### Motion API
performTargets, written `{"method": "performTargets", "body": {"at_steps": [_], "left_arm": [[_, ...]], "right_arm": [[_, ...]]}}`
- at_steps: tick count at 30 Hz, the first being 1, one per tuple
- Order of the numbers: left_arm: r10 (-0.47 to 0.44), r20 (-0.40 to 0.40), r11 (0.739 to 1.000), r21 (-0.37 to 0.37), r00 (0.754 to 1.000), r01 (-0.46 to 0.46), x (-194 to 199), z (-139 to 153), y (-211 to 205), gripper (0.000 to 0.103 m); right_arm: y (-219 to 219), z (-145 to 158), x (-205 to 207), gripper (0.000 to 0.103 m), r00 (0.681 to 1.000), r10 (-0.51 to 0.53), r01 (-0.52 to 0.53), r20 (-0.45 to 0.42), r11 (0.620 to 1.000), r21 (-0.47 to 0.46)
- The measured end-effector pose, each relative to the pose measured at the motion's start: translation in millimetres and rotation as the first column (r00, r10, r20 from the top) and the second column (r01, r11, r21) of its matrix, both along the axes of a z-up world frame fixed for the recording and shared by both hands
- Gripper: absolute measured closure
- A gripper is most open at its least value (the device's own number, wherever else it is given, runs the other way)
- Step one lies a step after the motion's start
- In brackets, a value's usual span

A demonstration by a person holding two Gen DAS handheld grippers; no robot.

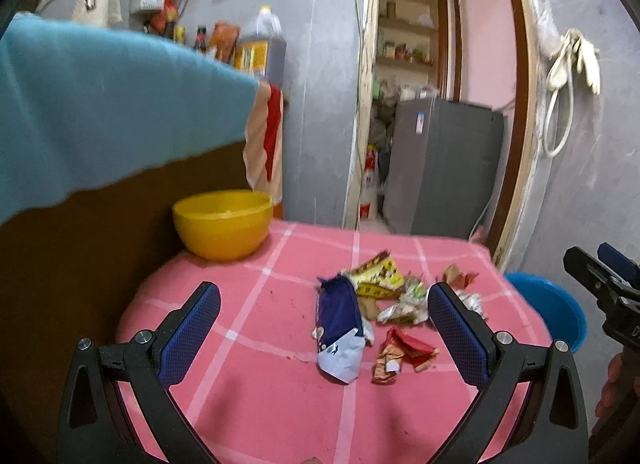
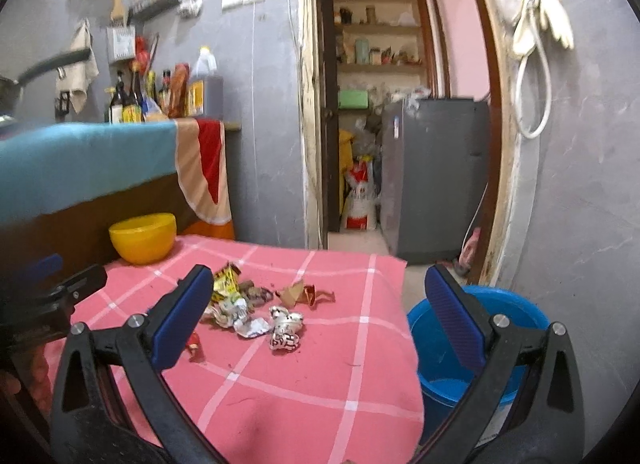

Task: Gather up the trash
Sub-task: 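Grasp the blue wrapper with the left tool while the right tool grasps the white crumpled paper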

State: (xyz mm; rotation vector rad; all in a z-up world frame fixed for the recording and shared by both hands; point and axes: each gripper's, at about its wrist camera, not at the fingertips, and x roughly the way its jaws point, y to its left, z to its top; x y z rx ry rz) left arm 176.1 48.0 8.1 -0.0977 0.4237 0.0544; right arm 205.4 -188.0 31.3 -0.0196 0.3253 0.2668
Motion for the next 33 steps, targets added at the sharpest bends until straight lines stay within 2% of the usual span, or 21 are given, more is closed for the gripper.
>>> {"method": "performTargets", "body": {"at_steps": [5, 8, 11, 16, 24, 31, 33], "left_arm": [[-0.015, -0.117, 1.0, -0.011, 0.993, 0.014, 24.6, -19.5, 2.5, 0.002], [-0.033, -0.177, 0.999, -0.028, 0.984, 0.028, 35.6, -28.4, 4.0, 0.01], [-0.054, -0.225, 0.997, -0.066, 0.973, 0.04, 43.5, -35.4, 6.8, 0.019], [-0.086, -0.295, 0.992, -0.111, 0.952, 0.055, 52.6, -43.6, 9.2, 0.041], [-0.119, -0.349, 0.987, -0.147, 0.93, 0.071, 56.1, -48.2, 10.4, 0.067], [-0.114, -0.341, 0.987, -0.15, 0.933, 0.066, 55.8, -44.4, 13.0, 0.084], [-0.105, -0.346, 0.988, -0.142, 0.932, 0.058, 55.2, -44.2, 13.2, 0.088]], "right_arm": [[7.2, -17.7, 28.0, 0.003, 0.994, 0.03, -0.032, -0.105, 0.999, -0.019], [12.5, -26.7, 41.7, 0.014, 0.986, 0.037, -0.045, -0.164, 0.998, -0.041], [15.2, -35.2, 54.1, 0.024, 0.97, 0.058, -0.068, -0.235, 0.997, -0.035], [22.2, -49.2, 72.6, 0.039, 0.934, 0.089, -0.107, -0.345, 0.994, -0.036], [38.9, -66.3, 90.1, 0.057, 0.879, 0.138, -0.18, -0.457, 0.982, -0.05], [40.7, -78.2, 100.7, 0.081, 0.848, 0.15, -0.189, -0.508, 0.982, -0.027], [40.0, -79.1, 100.4, 0.084, 0.847, 0.154, -0.191, -0.509, 0.981, -0.022]]}}
